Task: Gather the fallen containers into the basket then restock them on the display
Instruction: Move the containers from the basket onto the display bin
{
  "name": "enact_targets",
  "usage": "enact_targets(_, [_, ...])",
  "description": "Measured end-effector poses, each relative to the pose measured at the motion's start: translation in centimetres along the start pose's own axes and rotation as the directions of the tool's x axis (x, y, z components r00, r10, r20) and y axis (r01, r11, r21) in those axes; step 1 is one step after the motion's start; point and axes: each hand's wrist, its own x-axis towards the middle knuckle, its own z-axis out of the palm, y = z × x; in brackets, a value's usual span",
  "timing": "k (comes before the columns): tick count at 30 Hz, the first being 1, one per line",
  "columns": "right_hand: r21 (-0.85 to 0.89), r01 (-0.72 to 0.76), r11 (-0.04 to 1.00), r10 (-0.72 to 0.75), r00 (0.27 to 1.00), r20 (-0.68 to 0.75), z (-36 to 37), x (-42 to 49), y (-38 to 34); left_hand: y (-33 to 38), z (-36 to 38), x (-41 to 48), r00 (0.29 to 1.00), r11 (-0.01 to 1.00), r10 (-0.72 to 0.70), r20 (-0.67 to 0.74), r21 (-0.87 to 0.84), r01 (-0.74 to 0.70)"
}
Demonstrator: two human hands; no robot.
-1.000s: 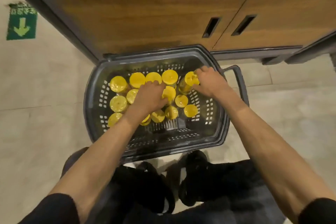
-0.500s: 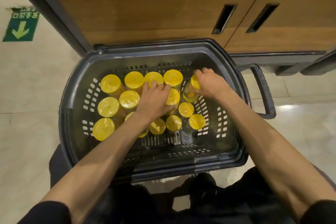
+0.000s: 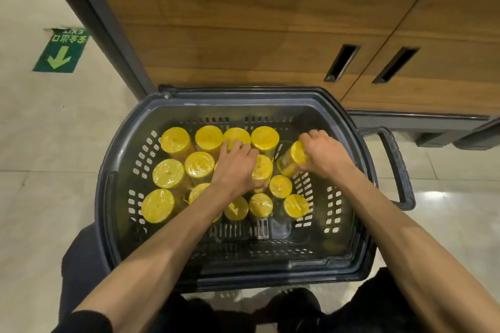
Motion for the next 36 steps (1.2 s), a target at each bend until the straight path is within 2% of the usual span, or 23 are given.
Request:
enact_targets(4, [0.093,-0.043,0.995,0.041,0.999,0.023,-2.3,-1.5,-0.5,0.4,-2.3,-1.6,0.998,0.992,-0.057,-0.010,-0.112,0.055])
enact_targets(7, [0.169,-0.072,0.983,0.062,0.996,0.061,-6.2,-3.7,-1.3,0.7,-6.9,-3.8,0.993,0.973,-0.108,0.040,-0.202,0.114])
enact_targets(12, [0.249,-0.103,0.963,0.091,0.994,0.059,-14.8,-8.7,-3.1,0.5,-17.2,-7.7,0.979,0.945,-0.162,0.127,-0.266,0.191])
enact_targets(15, [0.301,-0.122,0.946,0.098,0.991,0.095,-20.4,-11.3,-4.0,0.3,-23.8,-10.3,0.972,0.931,-0.214,0.096,-0.281,0.233])
enact_targets(21, [0.409,-0.099,0.907,0.069,0.994,0.088,-32.4,-16.6,-5.3,0.1,-36.7,-15.0,0.935,0.845,-0.327,0.135,-0.401,0.353])
enact_targets(26, [0.493,-0.028,0.869,0.009,0.999,0.041,-42.6,-20.6,-5.3,1.0,-47.3,-18.3,0.881,0.742,-0.468,0.066,-0.513,0.432])
enact_targets(31, [0.525,0.086,0.847,-0.079,0.996,-0.036,-51.1,-23.7,-5.7,2.7,-54.8,-21.7,0.807,0.612,-0.590,-0.010,-0.659,0.439])
enact_targets(36, [0.550,0.240,0.800,-0.198,0.971,-0.136,-55.9,-25.4,-7.3,4.2,-59.1,-24.9,0.684,0.511,-0.723,-0.094,-0.738,0.440])
